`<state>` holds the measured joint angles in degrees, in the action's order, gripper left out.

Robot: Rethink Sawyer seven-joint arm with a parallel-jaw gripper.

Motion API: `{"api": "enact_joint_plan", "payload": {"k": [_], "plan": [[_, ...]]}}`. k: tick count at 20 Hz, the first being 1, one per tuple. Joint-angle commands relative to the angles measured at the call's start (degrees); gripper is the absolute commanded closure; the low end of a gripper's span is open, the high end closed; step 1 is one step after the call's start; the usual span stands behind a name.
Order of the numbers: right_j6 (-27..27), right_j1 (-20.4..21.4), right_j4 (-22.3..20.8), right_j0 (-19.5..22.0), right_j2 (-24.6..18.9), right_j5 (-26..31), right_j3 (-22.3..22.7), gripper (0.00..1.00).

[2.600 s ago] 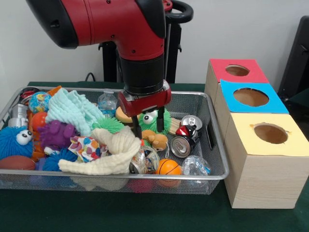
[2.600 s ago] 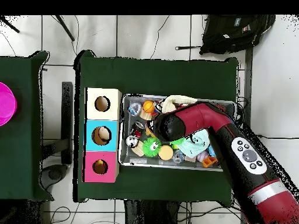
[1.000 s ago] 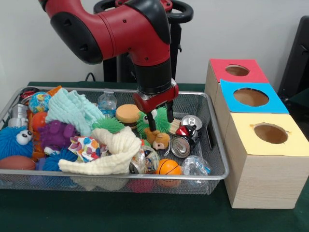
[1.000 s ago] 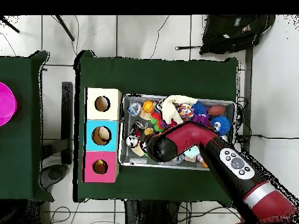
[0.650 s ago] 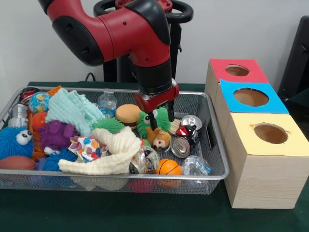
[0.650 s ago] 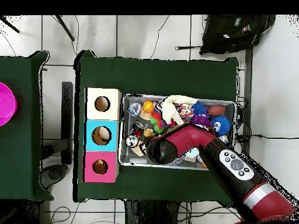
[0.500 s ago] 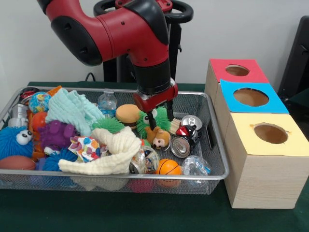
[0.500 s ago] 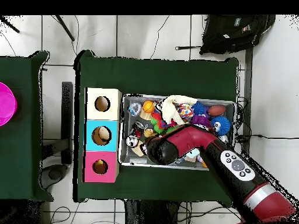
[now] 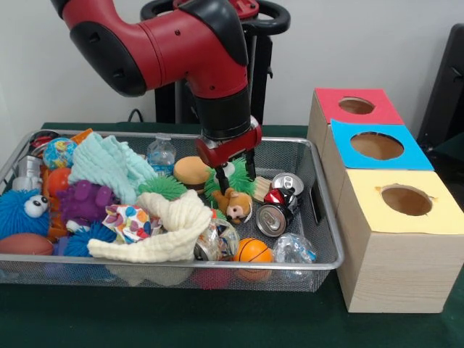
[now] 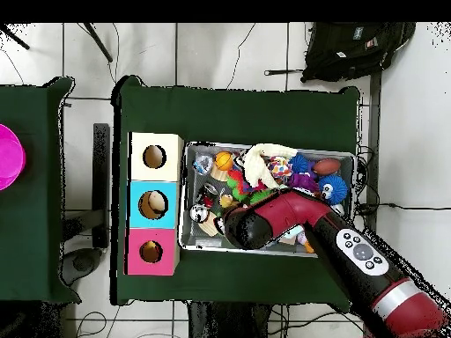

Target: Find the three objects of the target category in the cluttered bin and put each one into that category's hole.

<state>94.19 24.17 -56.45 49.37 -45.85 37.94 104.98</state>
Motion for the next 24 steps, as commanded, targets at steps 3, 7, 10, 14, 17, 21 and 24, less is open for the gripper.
{"api": "enact_joint_plan", "payload": {"k": [3, 7, 10, 14, 17, 21, 24], "plan": [[-8.16, 0.65, -3.9, 0.13, 2.47, -2.7, -1.64, 0.0], [-6.53, 1.06, -4.1, -0.97, 2.6, -3.01, -2.22, 0.0], [-5.31, 1.17, -4.46, -1.6, 2.88, -3.64, -2.71, 0.0], [-3.94, 2.65, -4.75, -2.28, 3.25, -4.16, -2.9, 0.0], [-3.4, 3.4, -4.66, -2.81, 3.61, -4.5, -3.25, 0.0], [-3.79, 3.58, -4.1, -3.36, 3.77, -4.09, -4.4, 0.0], [-2.27, 4.76, -4.46, -4.41, 4.43, -4.46, -4.63, 0.0]]}}
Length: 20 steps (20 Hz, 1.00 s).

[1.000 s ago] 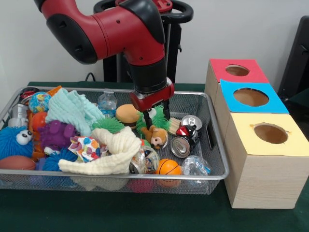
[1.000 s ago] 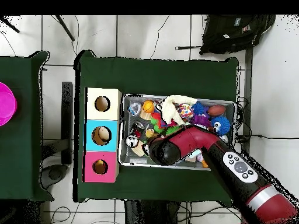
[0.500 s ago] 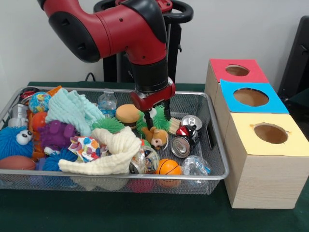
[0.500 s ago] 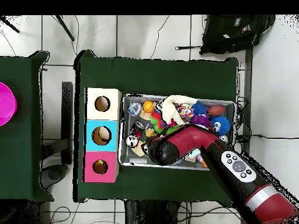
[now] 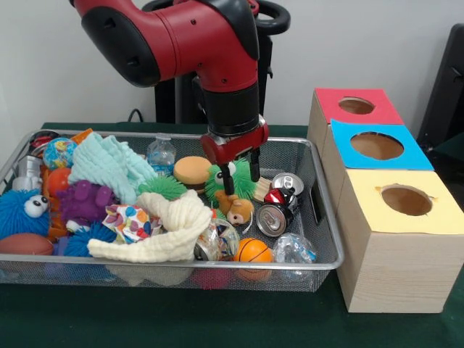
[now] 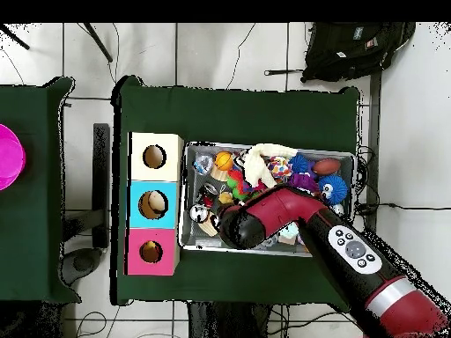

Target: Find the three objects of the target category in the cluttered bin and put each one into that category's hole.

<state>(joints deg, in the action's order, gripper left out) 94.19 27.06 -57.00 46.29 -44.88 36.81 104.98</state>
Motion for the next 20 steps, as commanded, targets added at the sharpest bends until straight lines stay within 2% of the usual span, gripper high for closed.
{"api": "enact_joint_plan", "payload": {"k": [1, 11, 20], "plan": [[-2.09, 2.09, -3.92, -1.48, 3.62, -3.39, -4.63, 0.0], [-2.65, 3.19, -3.17, -1.82, 4.69, -2.81, -5.1, 0.0], [0.31, 4.39, -3.98, -3.41, 6.7, -4.13, -5.93, 0.0]]}}
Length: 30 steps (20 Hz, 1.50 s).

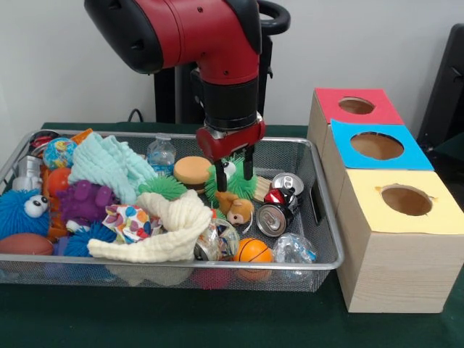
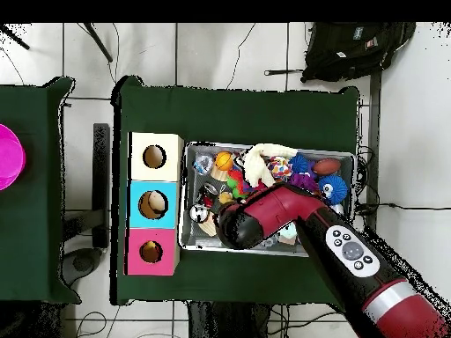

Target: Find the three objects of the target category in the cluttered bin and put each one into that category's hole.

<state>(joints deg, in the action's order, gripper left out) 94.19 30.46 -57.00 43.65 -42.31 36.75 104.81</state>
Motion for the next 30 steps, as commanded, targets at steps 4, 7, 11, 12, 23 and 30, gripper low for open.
{"api": "enact_joint_plan", "payload": {"k": [4, 7, 11, 12, 23, 30], "plan": [[0.16, 0.11, -3.66, -0.94, 4.94, -4.35, -6.91, 0.0], [0.33, -0.3, -3.47, -1.36, 5.43, -5.03, -7.48, 0.0], [1.37, -1.23, -3.62, -2.34, 6.31, -6.31, -8.62, 0.0], [1.72, -1.25, -3.7, -2.64, 6.59, -6.71, -8.74, 0.0], [1.72, -3.89, -2.3, -4.79, 8.88, -8.87, -10.82, 0.0], [1.24, -5.61, -1.43, -5.23, 9.39, -9.51, -11.49, 0.0]]}}
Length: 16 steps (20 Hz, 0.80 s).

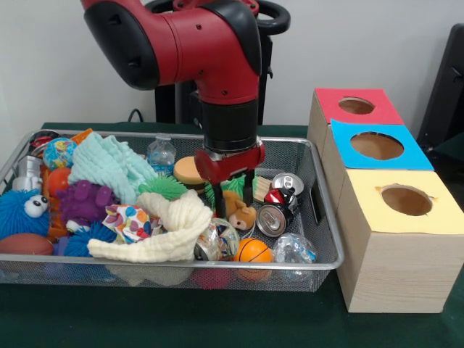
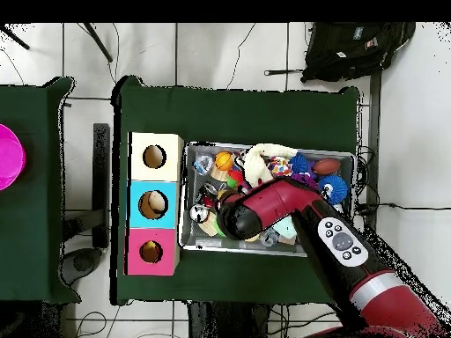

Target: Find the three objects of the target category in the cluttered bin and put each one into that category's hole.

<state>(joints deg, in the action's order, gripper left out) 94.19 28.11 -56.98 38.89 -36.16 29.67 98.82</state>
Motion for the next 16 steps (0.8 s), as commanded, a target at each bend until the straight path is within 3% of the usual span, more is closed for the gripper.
{"api": "enact_joint_plan", "payload": {"k": [1, 16], "plan": [[1.0, -3.42, -1.21, -0.36, 3.22, -2.41, -5.42, 0.0], [-5.44, -4.93, 2.17, 3.38, 1.17, 0.29, -3.44, 0.0]]}}
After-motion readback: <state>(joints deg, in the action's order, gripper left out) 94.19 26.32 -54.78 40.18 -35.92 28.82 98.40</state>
